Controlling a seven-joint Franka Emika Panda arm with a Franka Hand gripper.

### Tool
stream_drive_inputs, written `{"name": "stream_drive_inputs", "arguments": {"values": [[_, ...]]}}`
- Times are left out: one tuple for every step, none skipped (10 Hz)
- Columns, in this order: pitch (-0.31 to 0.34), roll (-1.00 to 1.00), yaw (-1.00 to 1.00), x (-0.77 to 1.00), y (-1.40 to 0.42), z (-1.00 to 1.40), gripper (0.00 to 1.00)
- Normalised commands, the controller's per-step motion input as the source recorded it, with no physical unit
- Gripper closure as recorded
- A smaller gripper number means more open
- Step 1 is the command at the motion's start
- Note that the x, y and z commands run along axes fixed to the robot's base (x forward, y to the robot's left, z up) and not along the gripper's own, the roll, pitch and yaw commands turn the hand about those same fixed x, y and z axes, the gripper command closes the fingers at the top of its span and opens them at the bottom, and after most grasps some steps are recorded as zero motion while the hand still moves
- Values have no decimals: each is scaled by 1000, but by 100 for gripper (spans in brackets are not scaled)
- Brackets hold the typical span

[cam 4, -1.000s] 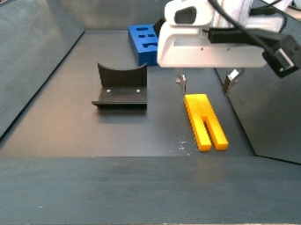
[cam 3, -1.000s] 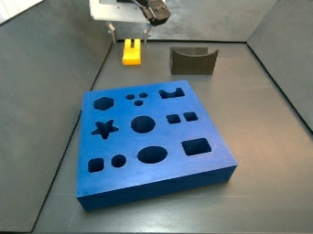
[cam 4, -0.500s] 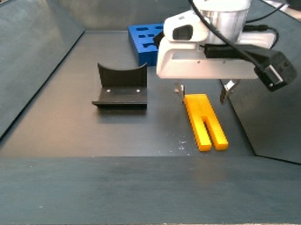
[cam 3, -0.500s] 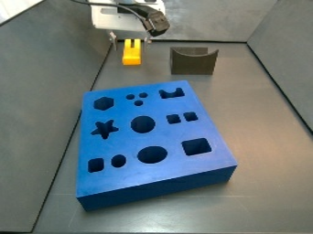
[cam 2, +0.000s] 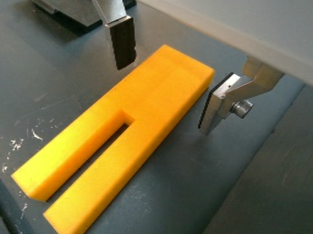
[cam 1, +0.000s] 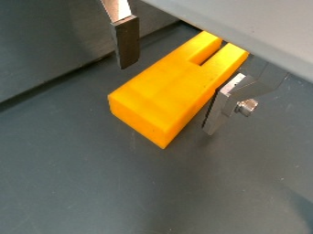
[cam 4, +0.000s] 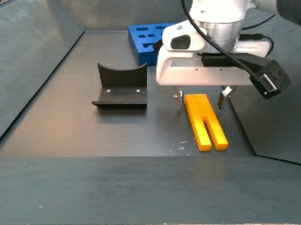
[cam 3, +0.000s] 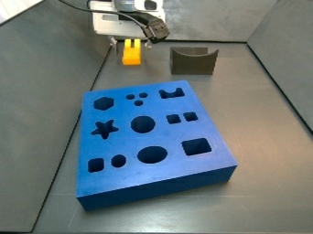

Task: Pick up the double-square object. Move up. Rotate the double-square object. Place the double-square object on the fixture. Regrasp the double-square object. Move to above the board. Insert the double-square object.
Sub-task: Rotate the double-square object, then move up.

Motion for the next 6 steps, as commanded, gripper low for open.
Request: {"name": "stream_drive_inputs", "arguments": {"values": [[-76, -97, 31, 35, 6, -286, 0], [-75, -102, 33, 35, 5, -243, 0], [-74, -106, 35, 41, 8, -192, 0], [-79, -108, 35, 41, 7, -172, 0], [0, 0, 0, 0, 0, 0, 100], [0, 0, 0, 0, 0, 833, 100]]}}
